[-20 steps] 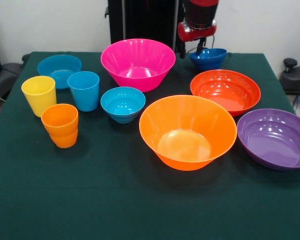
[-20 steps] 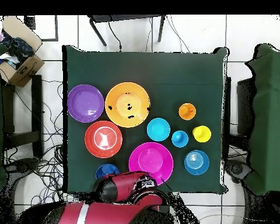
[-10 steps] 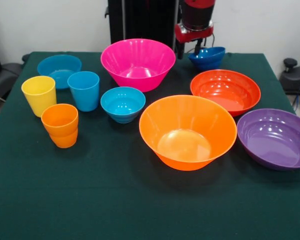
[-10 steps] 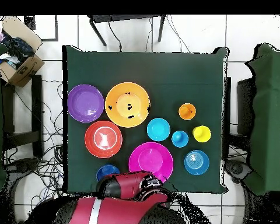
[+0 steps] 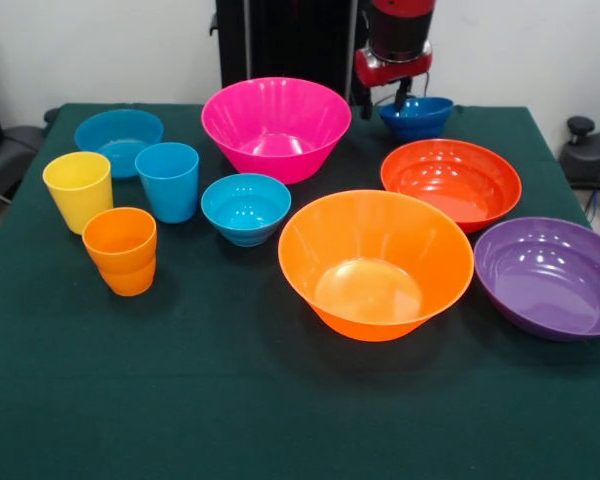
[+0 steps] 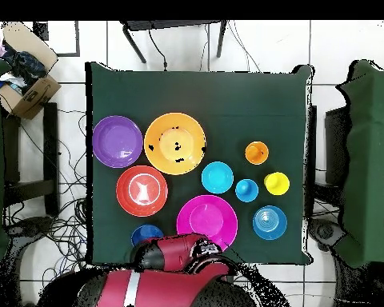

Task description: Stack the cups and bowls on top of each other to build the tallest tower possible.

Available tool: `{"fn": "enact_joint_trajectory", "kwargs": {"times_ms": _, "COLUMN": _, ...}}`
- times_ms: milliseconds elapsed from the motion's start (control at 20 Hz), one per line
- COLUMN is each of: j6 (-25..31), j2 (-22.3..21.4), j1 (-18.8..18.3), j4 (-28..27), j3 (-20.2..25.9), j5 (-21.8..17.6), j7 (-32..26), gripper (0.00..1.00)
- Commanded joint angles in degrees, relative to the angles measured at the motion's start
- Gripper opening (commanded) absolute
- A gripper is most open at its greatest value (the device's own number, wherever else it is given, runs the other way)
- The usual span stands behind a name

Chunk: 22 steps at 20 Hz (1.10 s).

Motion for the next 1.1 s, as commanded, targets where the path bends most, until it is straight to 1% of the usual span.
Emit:
{"fn": "enact_joint_trajectory", "kwargs": {"times_ms": 50, "j6": -6.31, "j2": 0.63, "j1": -3.00, "j4": -4.25, "j3": 9.53, "j5": -1.44, "j7": 7.14, "gripper": 1.00}}
{"fn": "enact_joint_trajectory", "kwargs": {"times_ms": 400, "j6": -10.14, "j2": 3.03, "j1": -3.64, "j4": -5.26, "j3": 10.78, "j5": -2.40, "j7": 7.37, "gripper": 1.00}}
{"fn": "enact_joint_trajectory", "kwargs": {"times_ms": 700, "j6": -11.16, "j2": 4.94, "j1": -3.78, "j4": -7.07, "j3": 10.28, "j5": -3.00, "j7": 6.35, "gripper": 1.00}}
{"fn": "enact_joint_trajectory", "kwargs": {"times_ms": 1100, "j6": -12.69, "j2": 5.58, "j1": -3.35, "j4": -6.94, "j3": 9.41, "j5": -3.35, "j7": 6.56, "gripper": 1.00}}
